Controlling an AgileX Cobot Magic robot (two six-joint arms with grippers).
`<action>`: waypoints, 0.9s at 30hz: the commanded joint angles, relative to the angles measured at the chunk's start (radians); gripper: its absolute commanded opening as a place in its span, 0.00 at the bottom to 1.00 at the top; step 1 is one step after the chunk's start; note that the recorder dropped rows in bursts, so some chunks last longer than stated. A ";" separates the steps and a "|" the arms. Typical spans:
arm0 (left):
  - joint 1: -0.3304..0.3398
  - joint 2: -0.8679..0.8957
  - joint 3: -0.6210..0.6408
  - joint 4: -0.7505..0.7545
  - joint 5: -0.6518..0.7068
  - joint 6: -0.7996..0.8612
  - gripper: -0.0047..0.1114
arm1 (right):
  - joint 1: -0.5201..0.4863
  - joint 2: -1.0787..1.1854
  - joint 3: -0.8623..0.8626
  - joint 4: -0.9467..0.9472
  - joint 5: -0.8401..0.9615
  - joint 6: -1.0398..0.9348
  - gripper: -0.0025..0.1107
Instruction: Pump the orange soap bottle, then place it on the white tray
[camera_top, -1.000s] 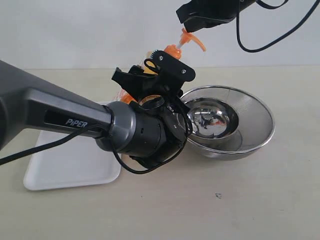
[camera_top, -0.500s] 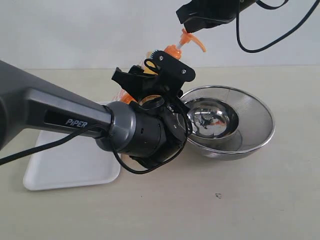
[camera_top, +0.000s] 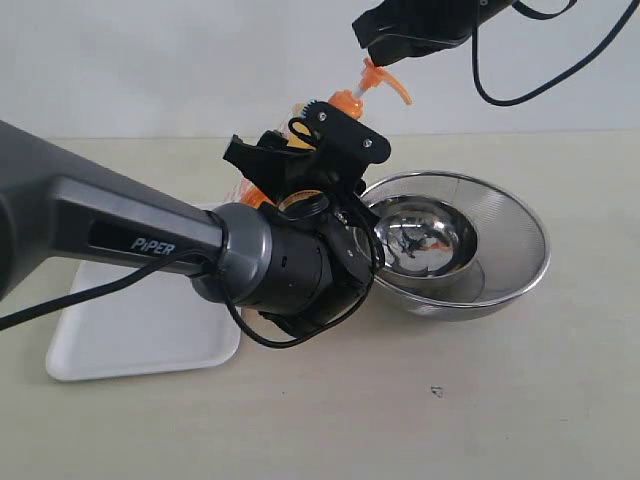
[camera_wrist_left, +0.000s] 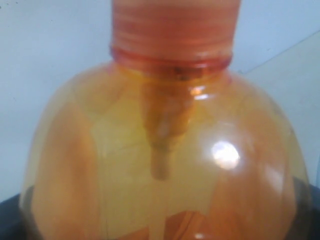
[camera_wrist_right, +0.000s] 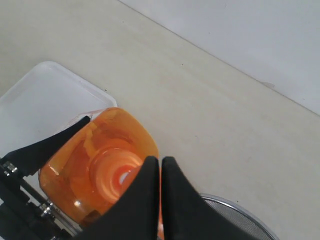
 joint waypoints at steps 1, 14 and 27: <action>-0.018 -0.014 -0.011 0.075 0.043 -0.041 0.08 | 0.023 0.048 0.028 0.007 0.141 0.002 0.02; -0.018 -0.014 -0.011 0.075 0.043 -0.041 0.08 | 0.021 -0.191 0.026 -0.250 -0.077 0.070 0.02; -0.018 -0.014 -0.011 0.075 0.012 -0.037 0.08 | 0.021 -0.418 0.026 -0.574 -0.155 0.305 0.02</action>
